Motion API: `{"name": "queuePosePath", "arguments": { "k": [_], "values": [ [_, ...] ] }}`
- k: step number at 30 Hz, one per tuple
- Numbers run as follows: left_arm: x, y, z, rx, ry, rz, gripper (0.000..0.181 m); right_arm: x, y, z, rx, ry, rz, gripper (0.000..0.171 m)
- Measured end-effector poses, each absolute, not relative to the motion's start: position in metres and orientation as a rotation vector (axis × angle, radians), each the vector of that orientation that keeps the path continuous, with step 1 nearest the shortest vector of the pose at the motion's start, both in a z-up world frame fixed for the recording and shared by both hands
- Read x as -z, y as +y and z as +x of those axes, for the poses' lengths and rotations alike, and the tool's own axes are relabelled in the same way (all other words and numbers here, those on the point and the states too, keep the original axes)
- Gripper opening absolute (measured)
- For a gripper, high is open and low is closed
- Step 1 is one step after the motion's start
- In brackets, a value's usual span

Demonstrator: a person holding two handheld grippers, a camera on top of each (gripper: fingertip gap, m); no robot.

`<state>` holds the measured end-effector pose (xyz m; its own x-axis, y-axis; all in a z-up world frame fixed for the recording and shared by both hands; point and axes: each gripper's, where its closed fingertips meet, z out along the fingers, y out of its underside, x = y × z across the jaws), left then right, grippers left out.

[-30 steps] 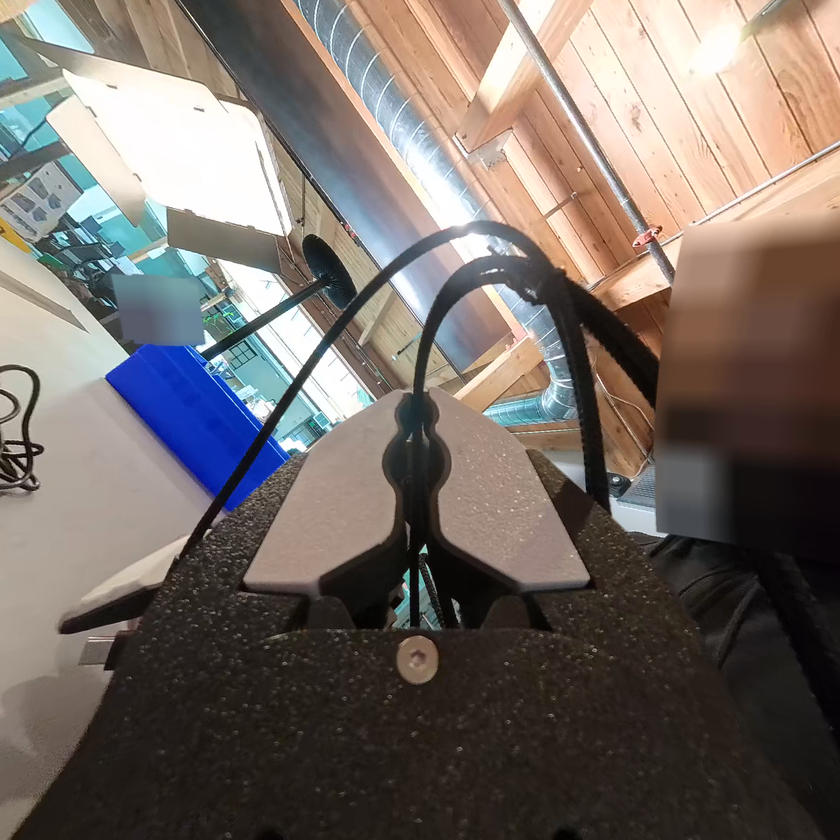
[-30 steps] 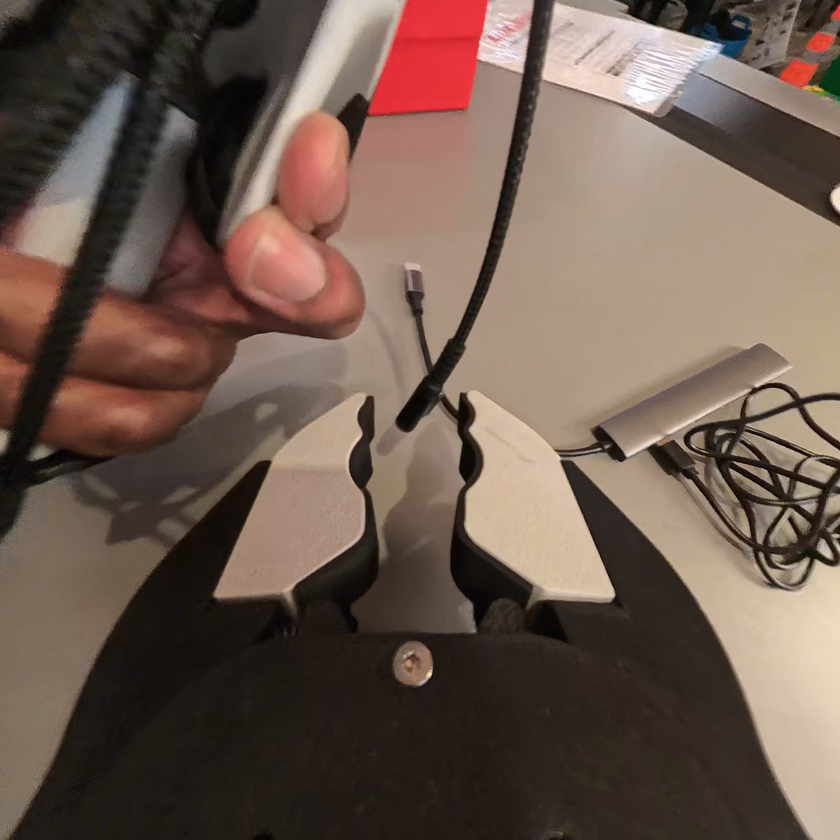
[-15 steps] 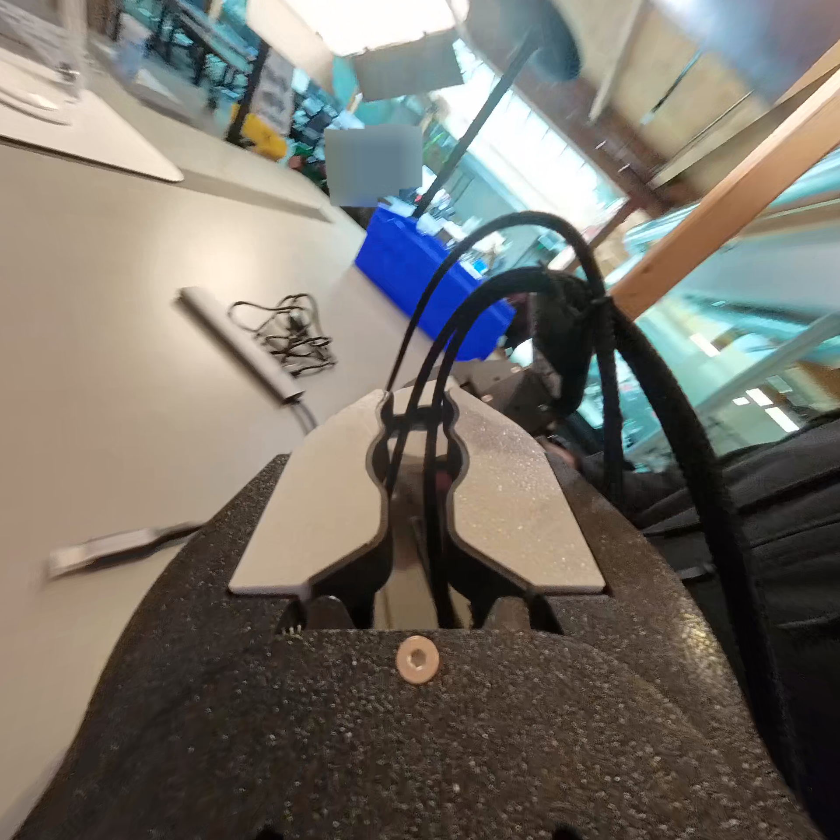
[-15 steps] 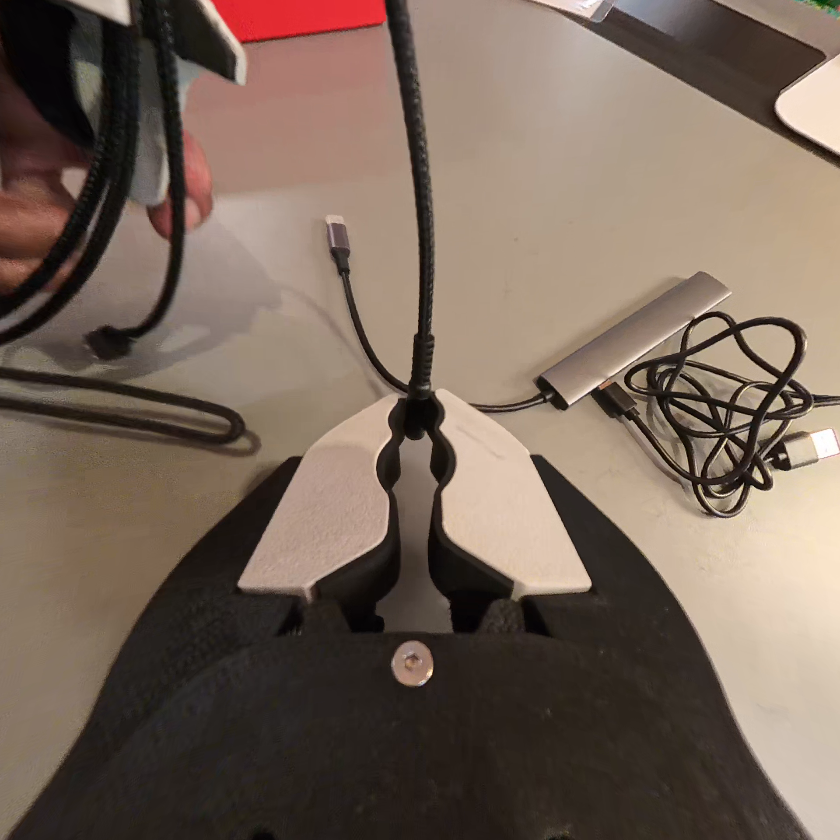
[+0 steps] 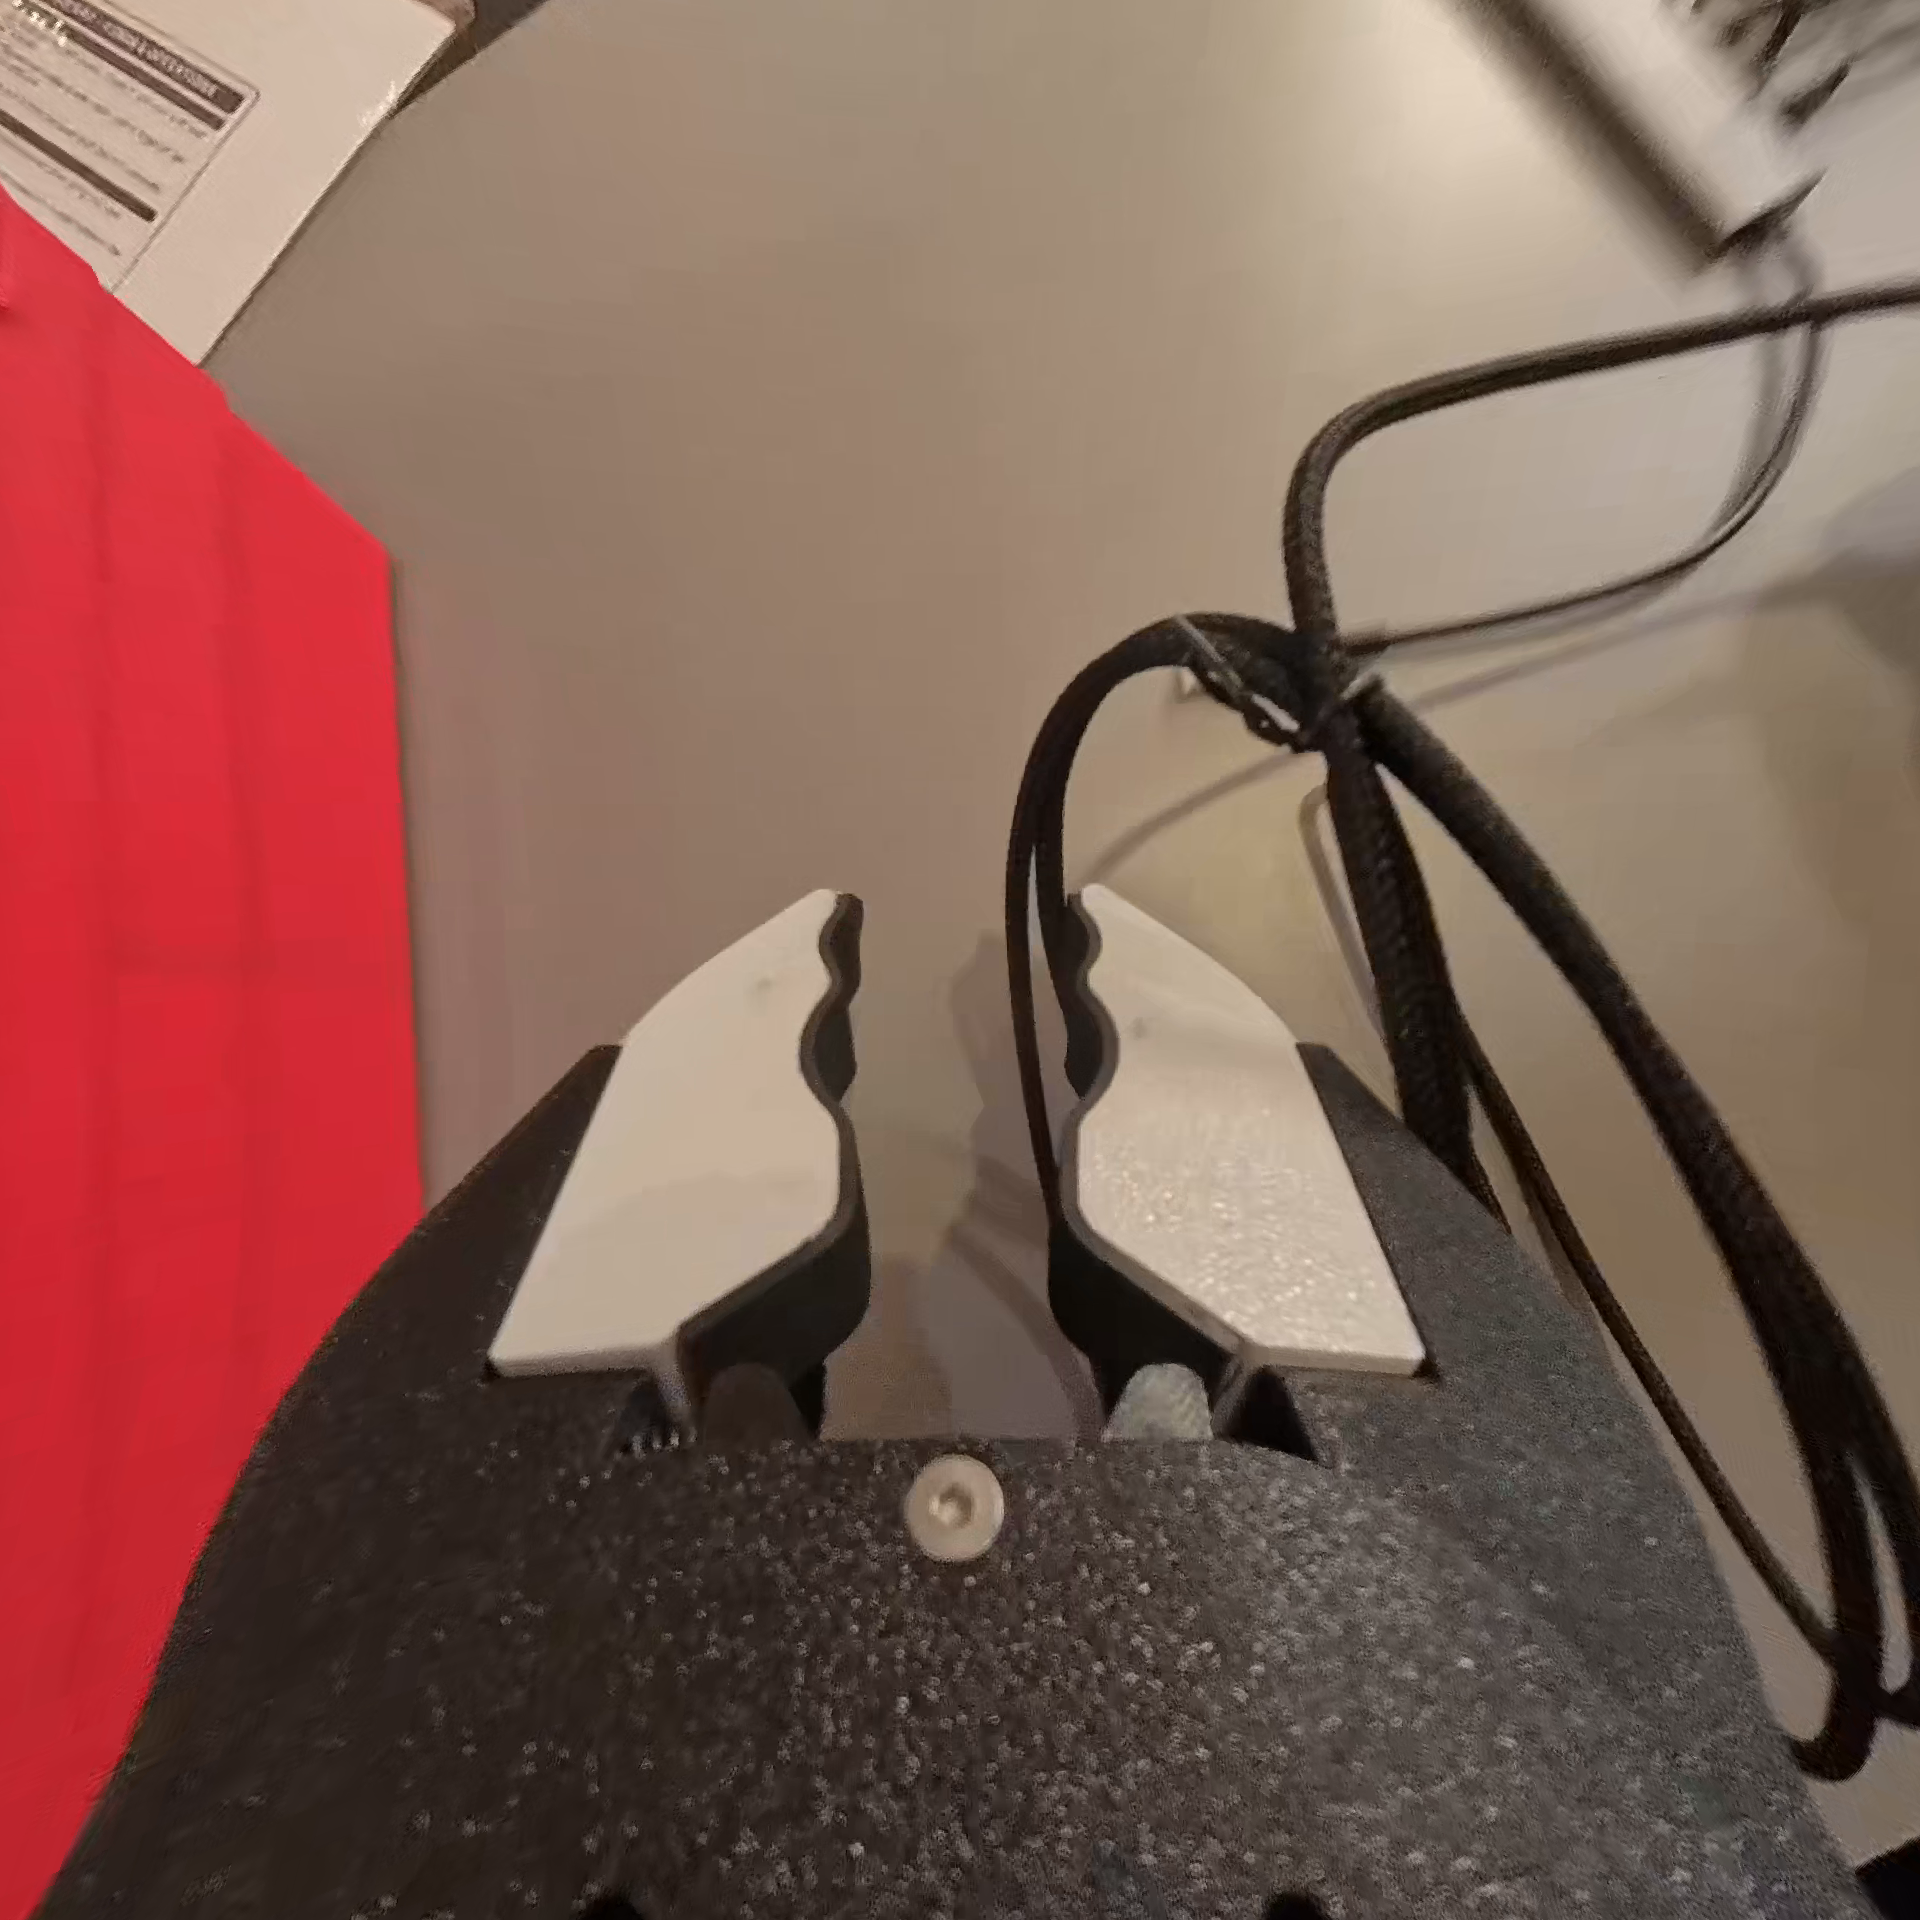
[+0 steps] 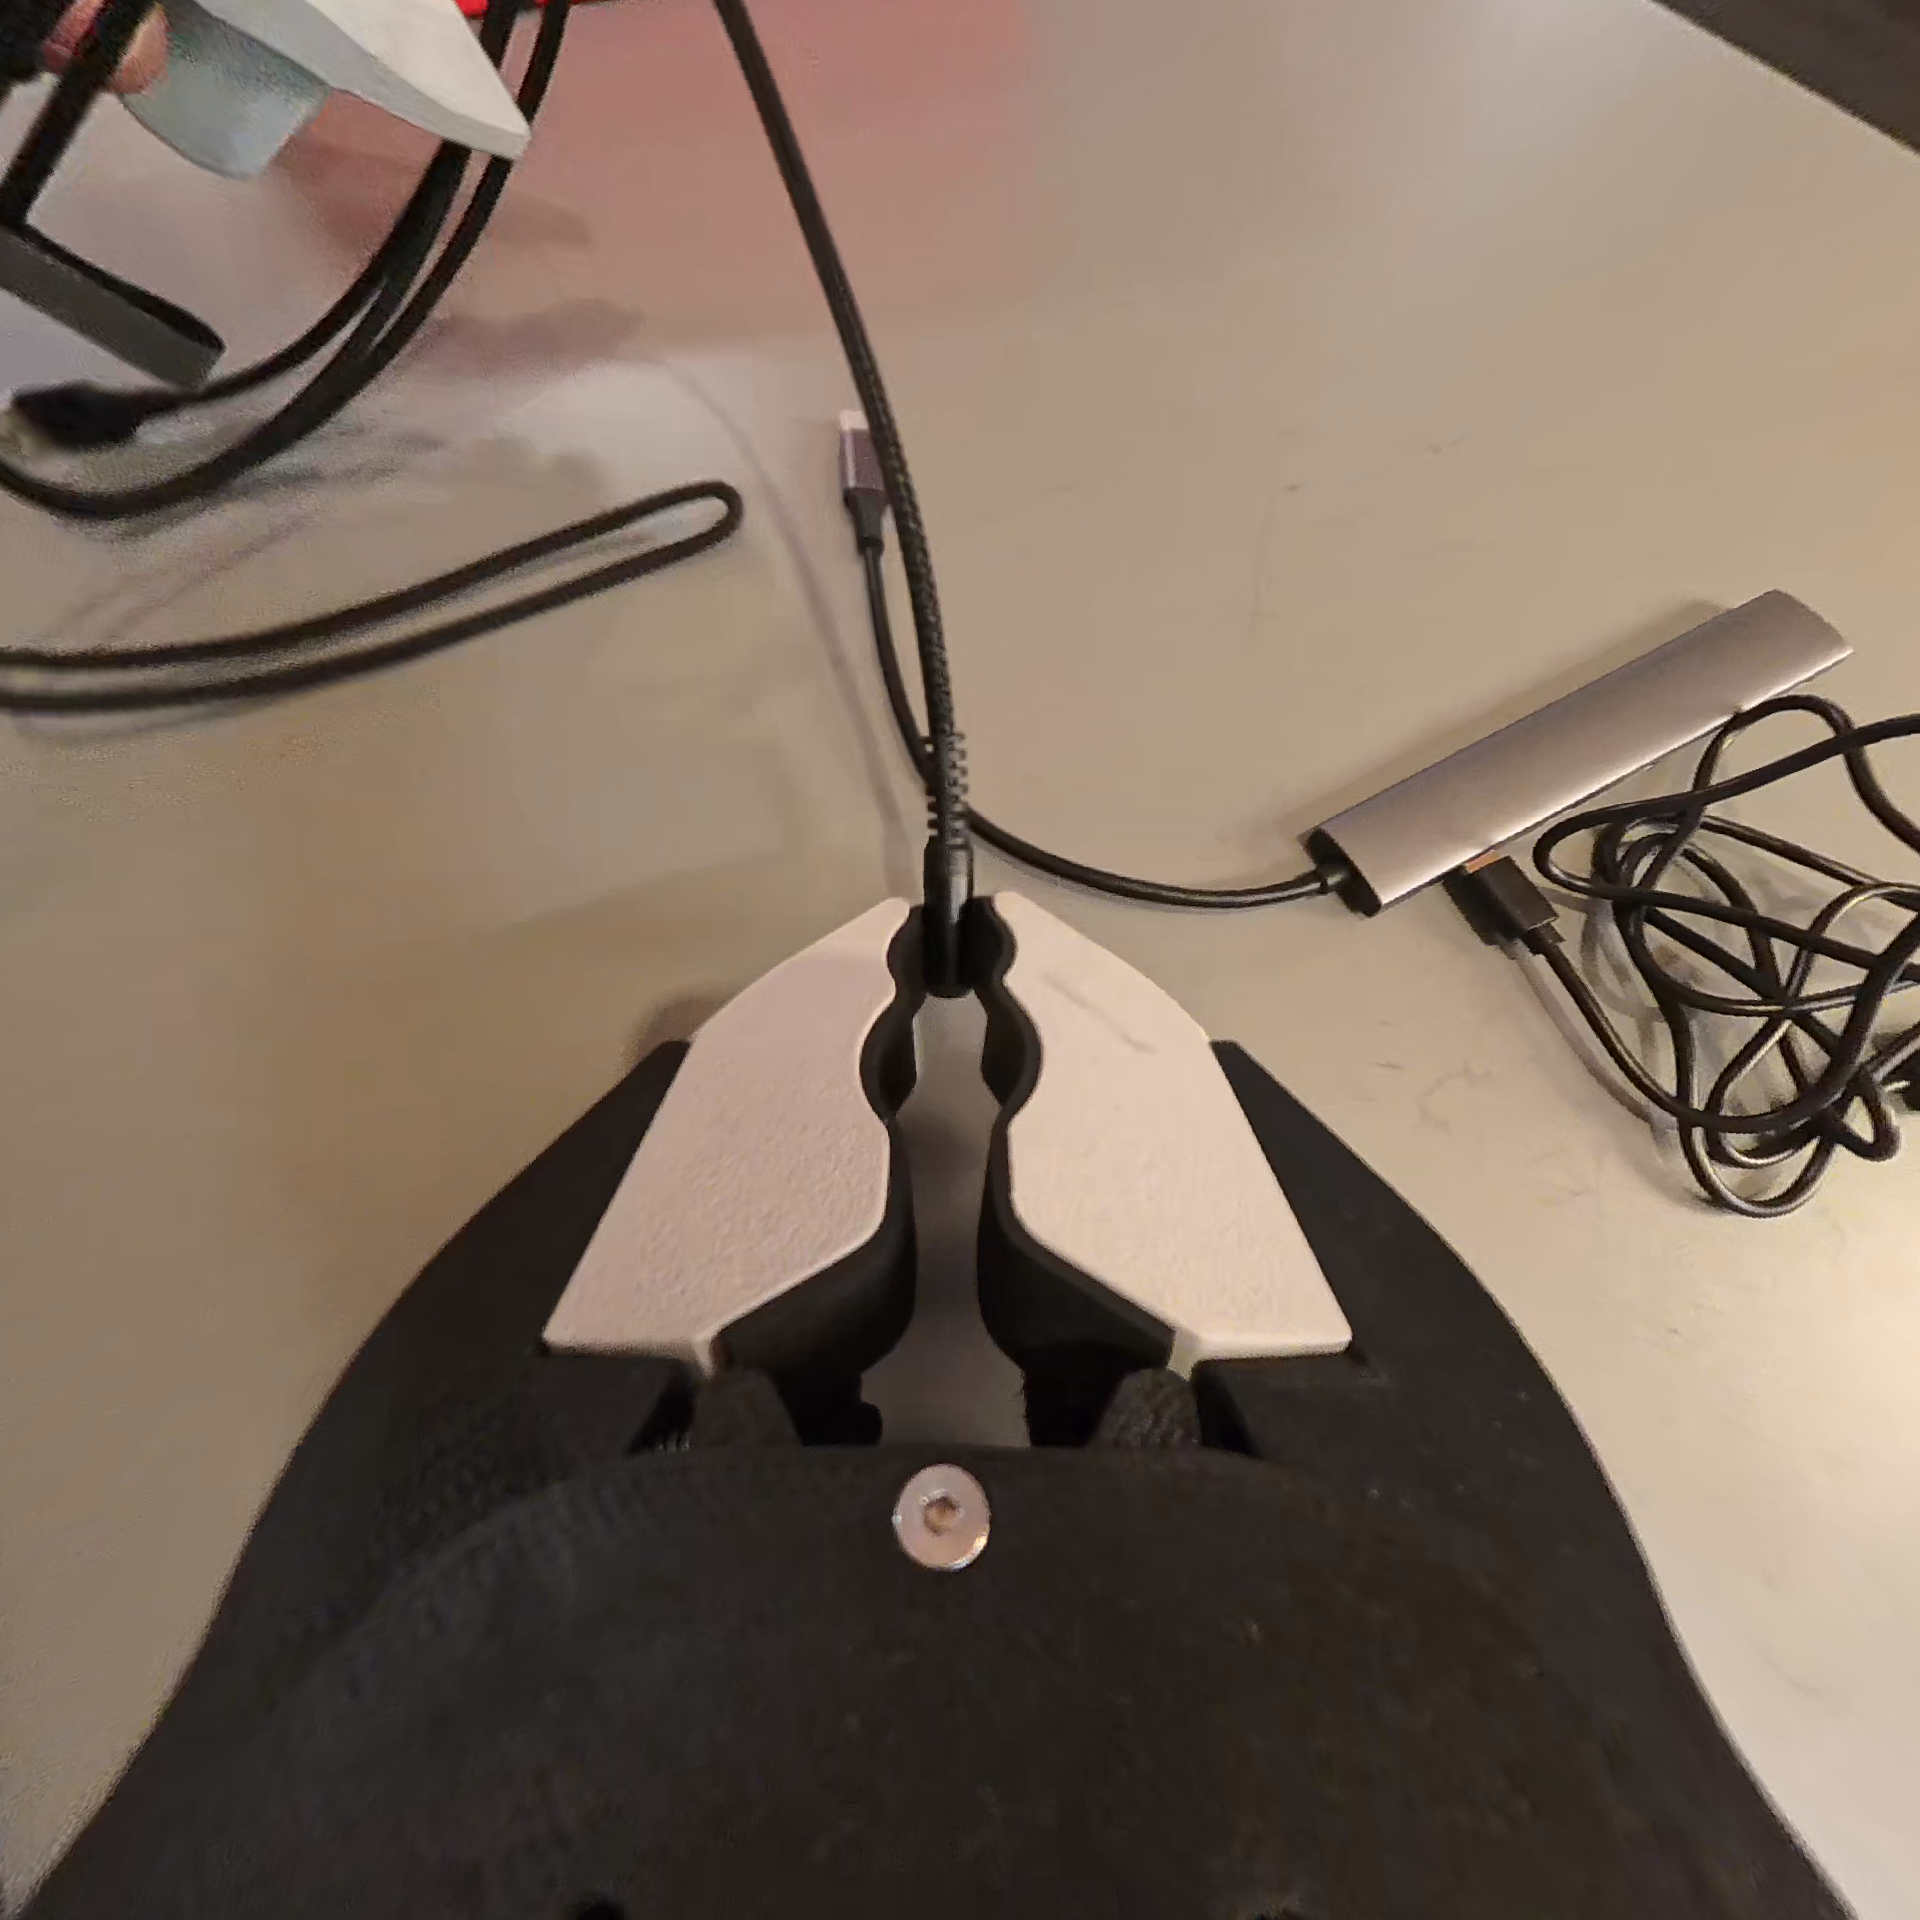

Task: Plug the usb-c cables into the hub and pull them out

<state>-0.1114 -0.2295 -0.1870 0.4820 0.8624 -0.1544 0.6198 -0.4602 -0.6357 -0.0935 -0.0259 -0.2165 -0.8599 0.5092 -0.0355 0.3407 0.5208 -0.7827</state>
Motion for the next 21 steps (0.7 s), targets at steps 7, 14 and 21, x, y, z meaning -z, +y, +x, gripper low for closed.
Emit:
{"name": "queuePosePath", "arguments": {
  "k": [7, 14, 21],
  "values": [
    [0.209, -0.258, -0.092, -0.701, -1.178, -2.648, 0.049, 0.214, -0.006, -0.097, -1.294, -2.559, -0.762, 0.008],
    [0.211, -0.246, -0.094, -0.653, -1.116, -2.592, 0.055, 0.207, 0.021, -0.105, -1.293, -2.498, -0.789, 0.008],
    [0.19, -0.232, -0.112, -0.591, -1.175, -2.23, 0.052, 0.204, 0.054, -0.115, -1.268, -2.426, -0.849, 0.008]
  ]
}}
